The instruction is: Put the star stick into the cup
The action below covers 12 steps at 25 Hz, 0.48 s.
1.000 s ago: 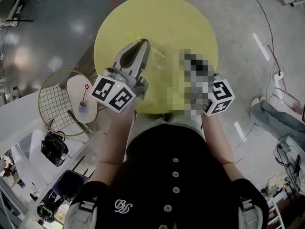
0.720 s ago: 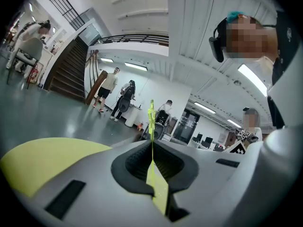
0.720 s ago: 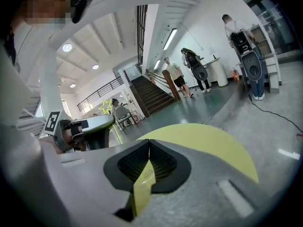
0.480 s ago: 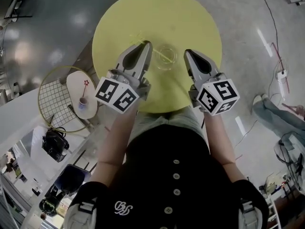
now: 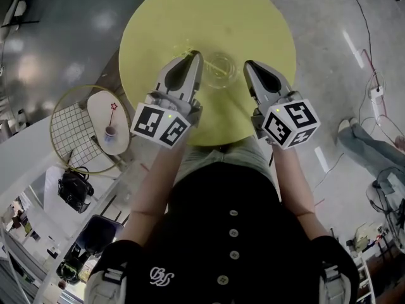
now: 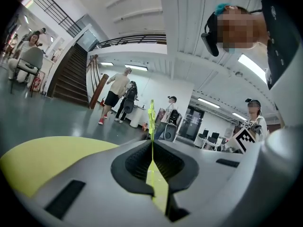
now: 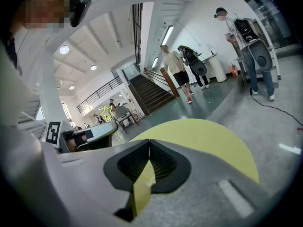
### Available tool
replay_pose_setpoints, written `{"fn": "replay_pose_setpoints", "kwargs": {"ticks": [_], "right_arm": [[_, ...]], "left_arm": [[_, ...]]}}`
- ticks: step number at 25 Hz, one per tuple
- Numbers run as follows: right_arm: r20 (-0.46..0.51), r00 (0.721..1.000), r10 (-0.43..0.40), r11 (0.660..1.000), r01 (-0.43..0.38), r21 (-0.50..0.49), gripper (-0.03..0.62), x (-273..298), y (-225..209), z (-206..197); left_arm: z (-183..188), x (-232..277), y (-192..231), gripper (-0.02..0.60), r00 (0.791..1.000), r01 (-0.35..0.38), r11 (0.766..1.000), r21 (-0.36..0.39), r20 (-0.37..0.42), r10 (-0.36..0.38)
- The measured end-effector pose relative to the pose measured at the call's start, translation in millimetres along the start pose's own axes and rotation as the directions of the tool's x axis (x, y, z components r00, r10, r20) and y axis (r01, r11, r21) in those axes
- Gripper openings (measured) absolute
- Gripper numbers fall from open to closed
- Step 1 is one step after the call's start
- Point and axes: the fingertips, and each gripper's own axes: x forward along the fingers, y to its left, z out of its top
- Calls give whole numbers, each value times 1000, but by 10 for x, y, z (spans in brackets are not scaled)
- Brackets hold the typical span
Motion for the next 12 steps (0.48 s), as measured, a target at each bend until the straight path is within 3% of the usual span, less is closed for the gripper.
{"fn": "replay_pose_setpoints", "kwargs": {"ticks": [12], "right_arm": [[3,999,-40,999,40,-9,3,-49,-131,14]], "left_arm": [[-217,61,25,15,1000,16,1000,0,-27,-16]]}}
